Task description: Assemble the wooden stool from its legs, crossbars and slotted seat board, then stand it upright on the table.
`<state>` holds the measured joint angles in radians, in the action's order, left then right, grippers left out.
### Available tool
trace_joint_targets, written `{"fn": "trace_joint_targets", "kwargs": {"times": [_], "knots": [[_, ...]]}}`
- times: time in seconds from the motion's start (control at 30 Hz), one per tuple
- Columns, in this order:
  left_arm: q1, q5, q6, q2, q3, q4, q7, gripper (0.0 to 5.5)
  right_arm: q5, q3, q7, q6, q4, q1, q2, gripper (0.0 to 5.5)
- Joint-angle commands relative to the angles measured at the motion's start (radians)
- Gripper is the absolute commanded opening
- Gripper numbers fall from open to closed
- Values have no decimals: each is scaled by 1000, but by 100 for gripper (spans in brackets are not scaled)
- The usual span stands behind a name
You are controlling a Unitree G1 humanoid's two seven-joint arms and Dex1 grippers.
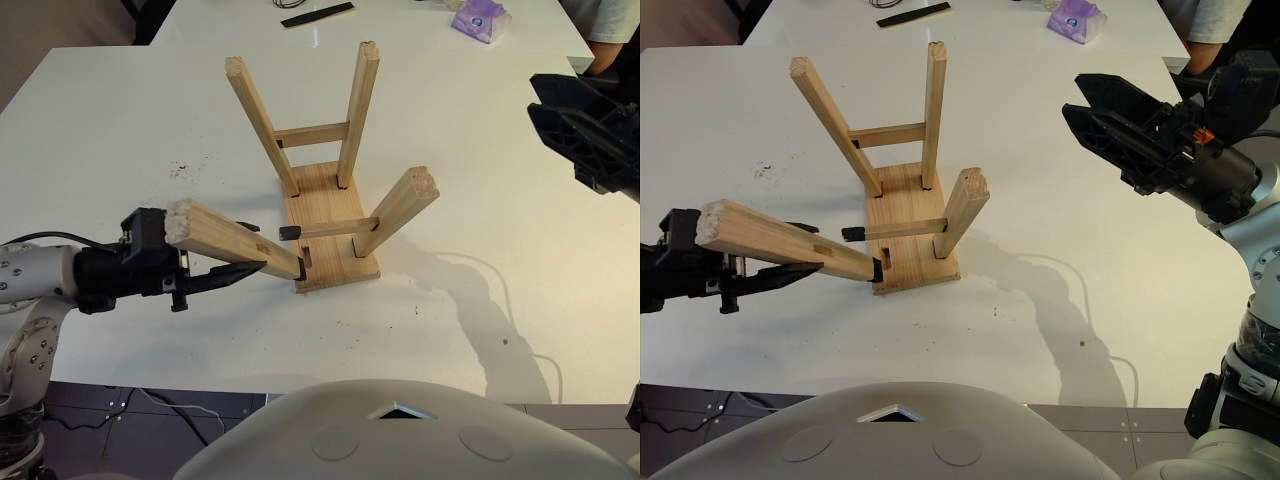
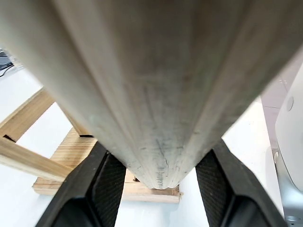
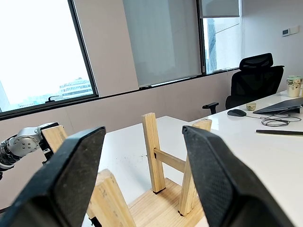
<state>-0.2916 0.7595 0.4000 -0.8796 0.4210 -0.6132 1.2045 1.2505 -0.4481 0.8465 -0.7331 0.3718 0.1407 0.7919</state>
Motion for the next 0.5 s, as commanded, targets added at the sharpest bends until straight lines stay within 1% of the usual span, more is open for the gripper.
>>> {"fn": "trace_joint_targets", "kwargs": {"times": [0.03, 0.33, 0.43, 0.5], "knots": [[27, -26, -18, 5, -36, 14, -17, 204, -33, 8, 8, 15, 16, -14, -12, 299], [54, -92, -66, 41, -108, 93, -53, 204, -74, 31, 34, 27, 12, -11, -25, 299], [61, -112, -84, 35, -128, 110, -51, 204, -90, 38, 38, 32, 17, -17, -30, 299], [52, -166, -124, 26, -153, 134, -42, 204, -96, 39, 37, 33, 23, -20, -37, 299]]}}
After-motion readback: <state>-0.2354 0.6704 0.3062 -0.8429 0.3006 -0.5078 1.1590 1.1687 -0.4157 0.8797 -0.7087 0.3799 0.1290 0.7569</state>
